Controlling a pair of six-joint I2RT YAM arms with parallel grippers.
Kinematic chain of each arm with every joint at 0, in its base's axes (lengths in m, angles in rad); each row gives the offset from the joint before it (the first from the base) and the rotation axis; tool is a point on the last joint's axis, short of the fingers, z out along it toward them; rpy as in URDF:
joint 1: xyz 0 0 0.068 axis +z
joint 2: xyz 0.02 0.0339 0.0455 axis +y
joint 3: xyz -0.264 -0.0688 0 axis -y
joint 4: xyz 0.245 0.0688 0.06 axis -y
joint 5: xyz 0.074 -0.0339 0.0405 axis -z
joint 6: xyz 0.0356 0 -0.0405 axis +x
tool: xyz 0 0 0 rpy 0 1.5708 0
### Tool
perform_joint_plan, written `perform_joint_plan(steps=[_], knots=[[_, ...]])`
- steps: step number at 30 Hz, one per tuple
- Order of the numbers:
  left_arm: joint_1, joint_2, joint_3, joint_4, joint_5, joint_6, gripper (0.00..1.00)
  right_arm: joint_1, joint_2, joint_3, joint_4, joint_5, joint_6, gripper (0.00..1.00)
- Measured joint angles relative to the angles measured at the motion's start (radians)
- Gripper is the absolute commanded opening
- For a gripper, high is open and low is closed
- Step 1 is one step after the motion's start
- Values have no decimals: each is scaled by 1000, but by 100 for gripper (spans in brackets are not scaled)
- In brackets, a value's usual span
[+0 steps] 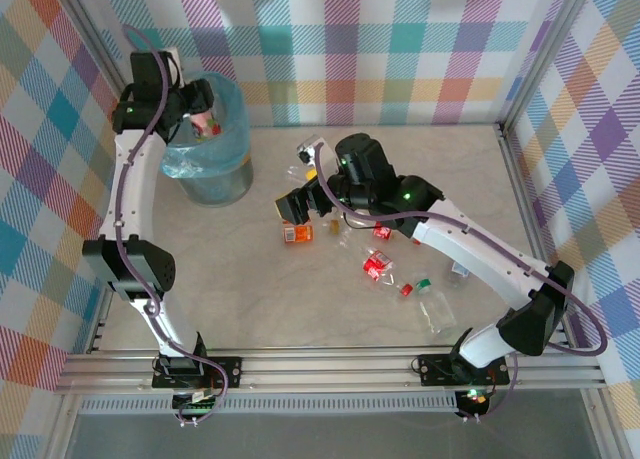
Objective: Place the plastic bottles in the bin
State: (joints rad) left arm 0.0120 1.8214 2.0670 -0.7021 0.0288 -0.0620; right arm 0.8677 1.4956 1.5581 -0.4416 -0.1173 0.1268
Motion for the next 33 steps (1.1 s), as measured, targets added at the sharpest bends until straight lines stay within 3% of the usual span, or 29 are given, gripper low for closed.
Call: perform_joint_plan(steps=[5, 14, 33], knots=[[2, 31, -57, 5, 36, 16, 63, 0, 0, -23, -1, 0, 1, 100], [24, 85, -62, 5, 69, 29, 82, 0, 1, -29, -5, 0, 0, 100], [24, 85, 34, -10, 90, 24, 82, 0, 2, -29, -9, 0, 0, 100]])
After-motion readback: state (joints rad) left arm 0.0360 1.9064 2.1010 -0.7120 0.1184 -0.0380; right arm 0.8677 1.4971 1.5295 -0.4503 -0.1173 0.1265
